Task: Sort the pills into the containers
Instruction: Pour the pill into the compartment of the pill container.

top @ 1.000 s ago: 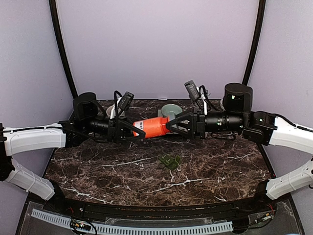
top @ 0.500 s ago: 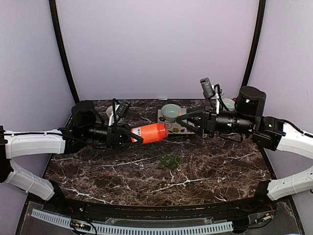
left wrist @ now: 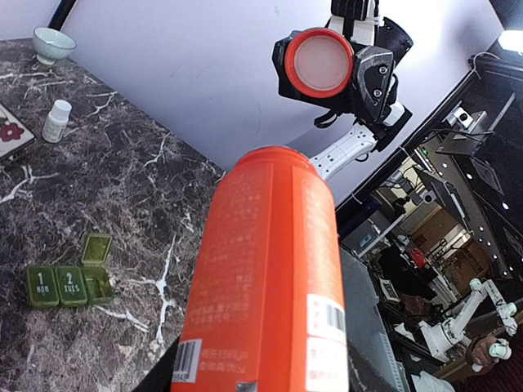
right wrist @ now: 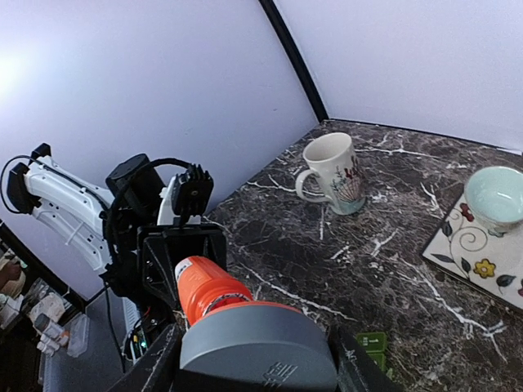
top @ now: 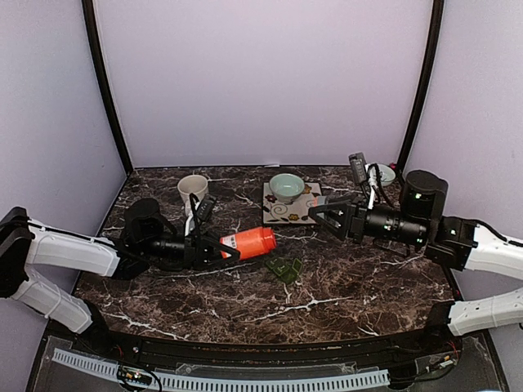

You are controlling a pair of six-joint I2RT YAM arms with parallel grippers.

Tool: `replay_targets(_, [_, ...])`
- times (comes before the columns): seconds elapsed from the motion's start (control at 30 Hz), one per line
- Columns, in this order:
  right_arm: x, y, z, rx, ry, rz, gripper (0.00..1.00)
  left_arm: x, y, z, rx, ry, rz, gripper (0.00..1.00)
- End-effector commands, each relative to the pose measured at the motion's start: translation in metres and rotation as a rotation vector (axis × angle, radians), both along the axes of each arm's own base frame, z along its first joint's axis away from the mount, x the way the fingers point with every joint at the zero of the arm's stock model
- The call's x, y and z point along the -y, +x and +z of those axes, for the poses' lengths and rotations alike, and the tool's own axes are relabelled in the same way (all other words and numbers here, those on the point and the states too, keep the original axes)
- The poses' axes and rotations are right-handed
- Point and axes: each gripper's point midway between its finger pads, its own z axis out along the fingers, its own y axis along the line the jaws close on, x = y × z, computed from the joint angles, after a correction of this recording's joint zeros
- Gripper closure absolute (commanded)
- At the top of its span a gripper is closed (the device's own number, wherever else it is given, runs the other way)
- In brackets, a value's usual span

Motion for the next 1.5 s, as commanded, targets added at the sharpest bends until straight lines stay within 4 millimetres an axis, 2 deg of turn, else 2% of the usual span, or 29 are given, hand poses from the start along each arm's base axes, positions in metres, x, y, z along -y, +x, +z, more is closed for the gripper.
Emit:
replay_targets(0.0, [0.012, 0.017, -0.004, -0.001, 0.038, -0.119, 0.55, 0.008, -0.001, 0.000, 0.041, -0.041, 0.011, 1.00])
replay_targets(0.47, [0.029, 0.025, -0.056, -0.085, 0.007, -0.220, 0.56, 0.020, 0.007, -0.057, -0.031, 0.030, 0.052, 1.00])
replay_targets(0.6, [0.030, 0.025, -0.065, -0.097, -0.002, -0.227, 0.56, 0.025, 0.017, -0.073, -0.053, 0.068, 0.097, 1.00])
replay_targets(1.07, [0.035, 0.030, -0.080, -0.108, -0.031, -0.240, 0.56, 0.046, 0.030, -0.107, -0.097, 0.142, 0.072, 1.00])
replay_targets(1.47, [0.034, 0.033, -0.088, -0.122, -0.047, -0.234, 0.57, 0.050, 0.034, -0.124, -0.114, 0.212, 0.085, 1.00])
